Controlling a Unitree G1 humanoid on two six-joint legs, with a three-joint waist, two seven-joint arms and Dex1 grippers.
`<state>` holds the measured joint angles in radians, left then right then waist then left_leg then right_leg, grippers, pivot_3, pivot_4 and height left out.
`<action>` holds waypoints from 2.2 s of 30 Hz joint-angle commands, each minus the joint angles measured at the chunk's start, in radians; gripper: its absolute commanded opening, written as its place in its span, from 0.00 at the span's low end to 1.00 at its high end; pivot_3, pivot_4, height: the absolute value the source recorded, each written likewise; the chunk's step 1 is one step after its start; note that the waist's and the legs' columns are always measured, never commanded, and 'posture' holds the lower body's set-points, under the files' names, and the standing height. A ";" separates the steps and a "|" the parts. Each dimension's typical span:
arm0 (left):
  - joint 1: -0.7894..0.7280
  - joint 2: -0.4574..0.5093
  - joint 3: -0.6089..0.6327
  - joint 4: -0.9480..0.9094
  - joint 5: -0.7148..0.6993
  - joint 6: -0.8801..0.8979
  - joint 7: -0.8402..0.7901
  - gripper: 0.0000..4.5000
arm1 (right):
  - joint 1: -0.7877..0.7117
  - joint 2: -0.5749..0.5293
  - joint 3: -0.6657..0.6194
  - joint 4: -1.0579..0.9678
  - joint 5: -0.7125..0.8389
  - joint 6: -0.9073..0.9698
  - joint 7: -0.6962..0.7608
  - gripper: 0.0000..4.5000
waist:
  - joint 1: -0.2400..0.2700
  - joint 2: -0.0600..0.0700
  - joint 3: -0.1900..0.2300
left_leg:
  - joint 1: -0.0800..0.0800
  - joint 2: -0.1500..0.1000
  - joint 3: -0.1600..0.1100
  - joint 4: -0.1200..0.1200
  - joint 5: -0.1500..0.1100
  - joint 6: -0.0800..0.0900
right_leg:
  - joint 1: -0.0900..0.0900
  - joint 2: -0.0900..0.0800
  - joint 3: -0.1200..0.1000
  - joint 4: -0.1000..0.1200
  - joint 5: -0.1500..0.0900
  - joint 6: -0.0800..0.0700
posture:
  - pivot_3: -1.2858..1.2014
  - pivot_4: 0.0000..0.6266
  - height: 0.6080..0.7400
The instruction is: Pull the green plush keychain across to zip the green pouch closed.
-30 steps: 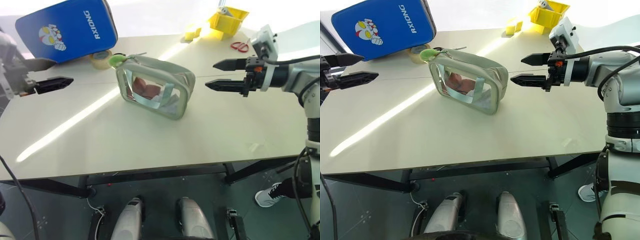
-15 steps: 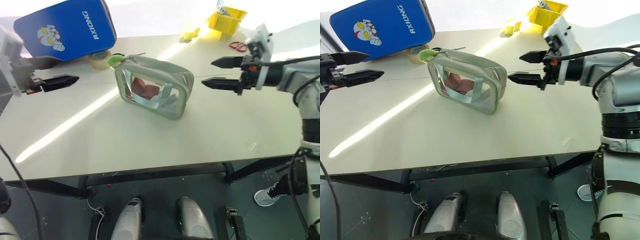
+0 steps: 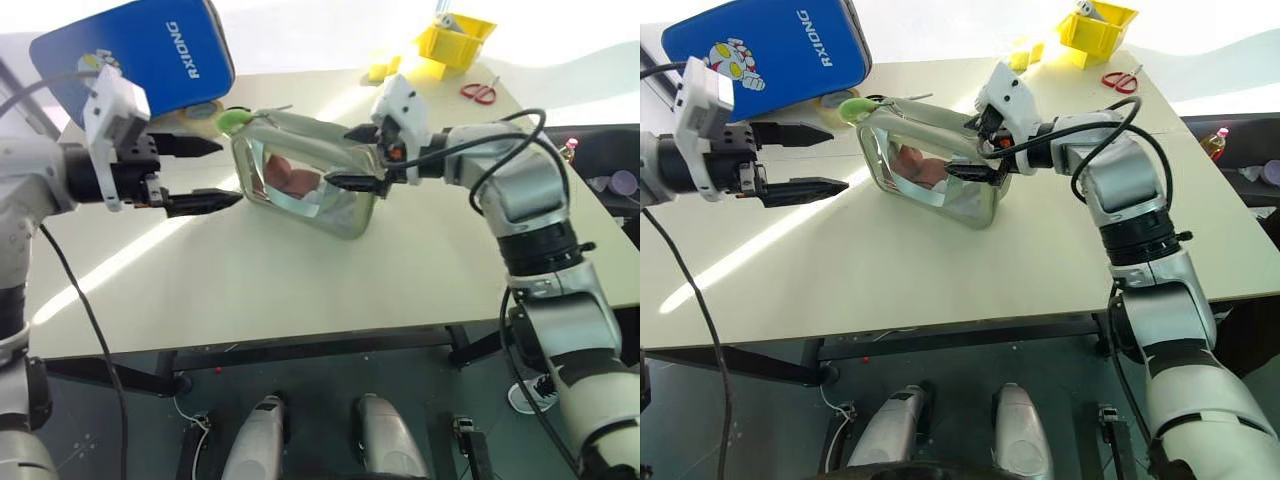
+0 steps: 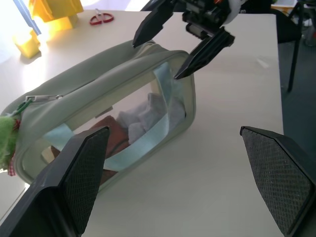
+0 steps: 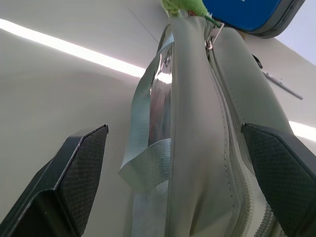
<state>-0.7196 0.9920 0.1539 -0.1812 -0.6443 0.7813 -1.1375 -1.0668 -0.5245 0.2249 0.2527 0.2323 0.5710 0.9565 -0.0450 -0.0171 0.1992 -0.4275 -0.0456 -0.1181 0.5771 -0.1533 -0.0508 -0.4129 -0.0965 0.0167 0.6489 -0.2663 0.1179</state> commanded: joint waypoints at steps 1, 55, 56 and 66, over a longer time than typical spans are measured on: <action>-0.006 0.038 0.045 -0.013 -0.007 0.007 0.013 1.00 | -0.033 0.006 -0.013 -0.003 -0.014 -0.041 0.023 0.88 | 0.000 0.000 0.000 | 0.000 0.000 0.000 0.000 0.000 0.000 | 0.000 0.000 0.000 0.000 0.000 0.000 | 0.52 0.24 1.00; 0.265 0.105 0.148 0.209 0.128 -0.212 0.034 1.00 | -0.053 -0.003 -0.075 0.185 -0.031 -0.539 0.456 0.99 | -0.018 0.000 0.000 | 0.002 0.007 0.000 0.000 0.000 -0.001 | 0.000 0.008 0.002 0.001 0.002 -0.004 | 0.52 0.24 1.00; 0.248 0.101 0.136 0.217 0.133 -0.218 0.031 1.00 | -0.044 -0.009 -0.074 0.168 -0.029 -0.526 0.456 0.99 | -0.017 0.000 0.000 | 0.002 0.007 0.000 0.000 0.000 -0.001 | 0.000 0.009 0.002 0.001 0.002 -0.004 | 0.52 0.24 1.00; 0.145 0.074 0.055 0.272 0.168 -0.250 -0.001 1.00 | 0.017 -0.040 -0.055 0.183 -0.091 -0.580 0.424 0.71 | -0.019 0.000 0.000 | 0.002 0.007 0.000 0.000 0.000 -0.001 | 0.000 0.009 0.002 0.001 0.002 -0.004 | 0.52 0.24 1.00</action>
<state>-0.5507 1.0554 0.2011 0.0979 -0.4824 0.5508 -1.1308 -1.0414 -0.5583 0.1817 0.4384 0.1470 0.0121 1.3916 -0.0641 -0.0170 0.1992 -0.4254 -0.0386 -0.1178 0.5767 -0.1535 -0.0514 -0.4133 -0.0879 0.0191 0.6500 -0.2639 0.1138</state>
